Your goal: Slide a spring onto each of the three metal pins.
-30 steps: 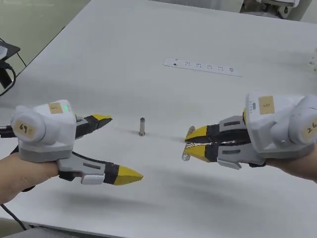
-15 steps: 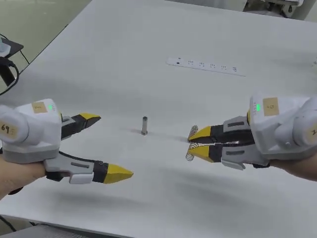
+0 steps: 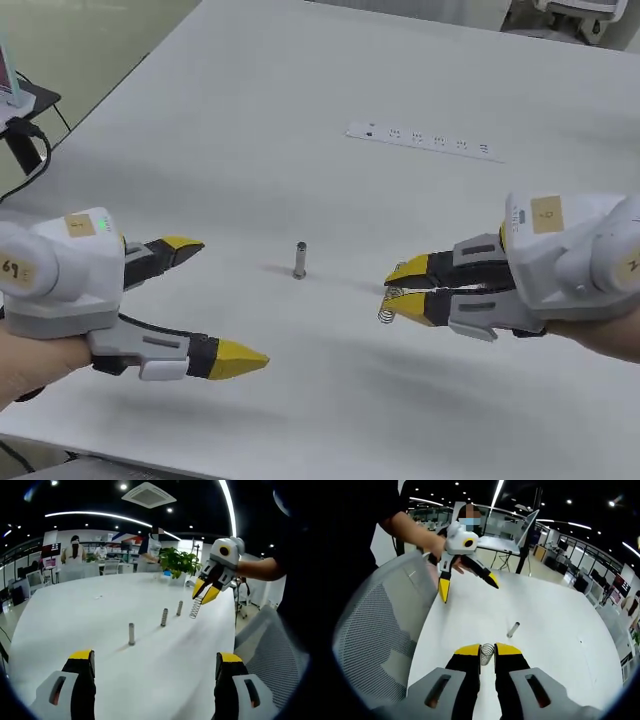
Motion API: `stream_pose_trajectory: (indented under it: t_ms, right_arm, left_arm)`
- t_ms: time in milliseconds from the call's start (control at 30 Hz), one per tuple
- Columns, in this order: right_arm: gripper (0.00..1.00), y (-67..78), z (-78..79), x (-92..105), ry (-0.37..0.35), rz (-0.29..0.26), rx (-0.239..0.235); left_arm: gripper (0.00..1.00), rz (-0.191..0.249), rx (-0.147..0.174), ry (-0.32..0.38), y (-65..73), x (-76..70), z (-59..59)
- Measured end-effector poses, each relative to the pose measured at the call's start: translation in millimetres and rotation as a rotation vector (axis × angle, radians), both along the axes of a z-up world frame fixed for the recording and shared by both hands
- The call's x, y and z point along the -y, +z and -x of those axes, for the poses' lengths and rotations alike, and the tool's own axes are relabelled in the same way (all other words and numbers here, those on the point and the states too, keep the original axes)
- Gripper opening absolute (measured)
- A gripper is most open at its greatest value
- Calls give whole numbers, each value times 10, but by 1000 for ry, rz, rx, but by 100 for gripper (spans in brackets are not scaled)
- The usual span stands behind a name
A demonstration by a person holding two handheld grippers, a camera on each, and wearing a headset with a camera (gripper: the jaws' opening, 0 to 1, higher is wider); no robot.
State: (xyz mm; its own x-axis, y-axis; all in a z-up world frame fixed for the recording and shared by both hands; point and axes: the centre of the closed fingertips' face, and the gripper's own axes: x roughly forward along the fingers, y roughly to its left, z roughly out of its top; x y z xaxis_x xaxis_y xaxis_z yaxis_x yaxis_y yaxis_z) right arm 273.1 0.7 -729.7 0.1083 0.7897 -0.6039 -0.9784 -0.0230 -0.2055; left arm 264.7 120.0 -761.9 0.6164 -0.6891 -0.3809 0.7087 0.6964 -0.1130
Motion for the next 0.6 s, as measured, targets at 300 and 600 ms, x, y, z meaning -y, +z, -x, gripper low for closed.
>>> stream_pose_trajectory:
  t_ms: [300,600]
  right_arm:
    - [7,-3,-146,-183,21,2,10]
    - [7,54,-337,-447,19,-19,23]
  left_arm:
    - [98,1,2,10,15,-58,-13]
    - [98,0,2,18,-15,-103,-19]
